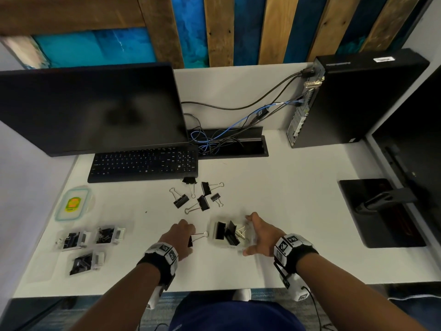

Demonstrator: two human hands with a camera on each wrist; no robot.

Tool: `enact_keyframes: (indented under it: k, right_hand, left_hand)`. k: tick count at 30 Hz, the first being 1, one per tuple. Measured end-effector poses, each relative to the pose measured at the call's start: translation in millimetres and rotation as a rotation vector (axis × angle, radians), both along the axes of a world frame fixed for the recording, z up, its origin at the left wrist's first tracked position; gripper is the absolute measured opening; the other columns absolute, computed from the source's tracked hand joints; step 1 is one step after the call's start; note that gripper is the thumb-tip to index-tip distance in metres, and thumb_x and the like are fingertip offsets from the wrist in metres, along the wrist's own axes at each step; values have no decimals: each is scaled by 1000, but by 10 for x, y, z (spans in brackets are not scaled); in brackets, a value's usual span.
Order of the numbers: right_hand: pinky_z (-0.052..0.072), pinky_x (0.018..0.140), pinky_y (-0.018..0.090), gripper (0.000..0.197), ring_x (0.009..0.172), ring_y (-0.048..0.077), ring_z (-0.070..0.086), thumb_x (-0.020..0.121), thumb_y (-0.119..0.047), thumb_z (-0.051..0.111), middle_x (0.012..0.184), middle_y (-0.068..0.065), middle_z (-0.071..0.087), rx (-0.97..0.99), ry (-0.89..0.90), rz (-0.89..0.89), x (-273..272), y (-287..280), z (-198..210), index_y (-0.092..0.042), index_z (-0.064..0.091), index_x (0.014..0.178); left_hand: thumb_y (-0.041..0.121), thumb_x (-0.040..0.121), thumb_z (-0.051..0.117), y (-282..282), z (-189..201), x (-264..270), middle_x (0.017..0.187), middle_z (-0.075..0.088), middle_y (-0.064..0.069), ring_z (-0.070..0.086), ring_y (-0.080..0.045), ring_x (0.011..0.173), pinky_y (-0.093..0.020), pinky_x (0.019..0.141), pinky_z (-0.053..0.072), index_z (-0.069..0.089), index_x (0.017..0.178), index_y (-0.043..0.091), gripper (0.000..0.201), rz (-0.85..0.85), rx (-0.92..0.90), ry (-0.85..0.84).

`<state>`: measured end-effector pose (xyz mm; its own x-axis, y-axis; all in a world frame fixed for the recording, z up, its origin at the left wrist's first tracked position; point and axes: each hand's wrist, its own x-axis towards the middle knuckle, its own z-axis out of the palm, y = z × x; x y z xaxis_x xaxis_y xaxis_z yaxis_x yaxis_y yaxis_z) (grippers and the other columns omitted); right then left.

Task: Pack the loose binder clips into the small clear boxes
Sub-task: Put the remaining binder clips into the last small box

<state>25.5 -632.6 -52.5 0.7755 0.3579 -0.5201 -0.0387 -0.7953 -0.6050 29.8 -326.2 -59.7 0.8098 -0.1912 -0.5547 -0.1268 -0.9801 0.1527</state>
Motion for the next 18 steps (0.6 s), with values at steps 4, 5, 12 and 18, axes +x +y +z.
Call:
enact_keyframes:
  k: [4,5,12,18]
  right_hand:
    - [47,98,35,97,114,15,58,59,-59,82,155,-15,29,17,2,-23,-25,-8,-32,-31,22,130]
    - [47,98,36,97,116,15,57,59,-59,82,155,-15,29,19,0,-26,-28,-9,-38,-31,22,130]
    - [46,98,34,94,116,14,56,60,-56,83,156,-14,28,12,-8,-14,-13,-1,-32,-29,24,128]
    - [44,103,35,96,129,13,49,59,-58,82,157,-12,27,18,-10,-21,-41,5,-43,-29,23,129]
  left_hand:
    - [34,82,61,-28,50,-54,112,50,1,53,-20,106,-35,84,50,52,115,23,37,146,-120,-224]
    - [36,81,63,-44,89,-47,112,52,2,53,-19,104,-34,85,49,53,116,22,39,162,-185,-322]
    - [39,85,65,-559,325,127,130,50,1,46,-17,118,-37,104,38,51,132,20,53,-290,-402,-307]
    - [56,81,66,-847,236,95,143,40,6,41,-15,127,-36,107,33,42,140,24,72,-299,-404,-235]
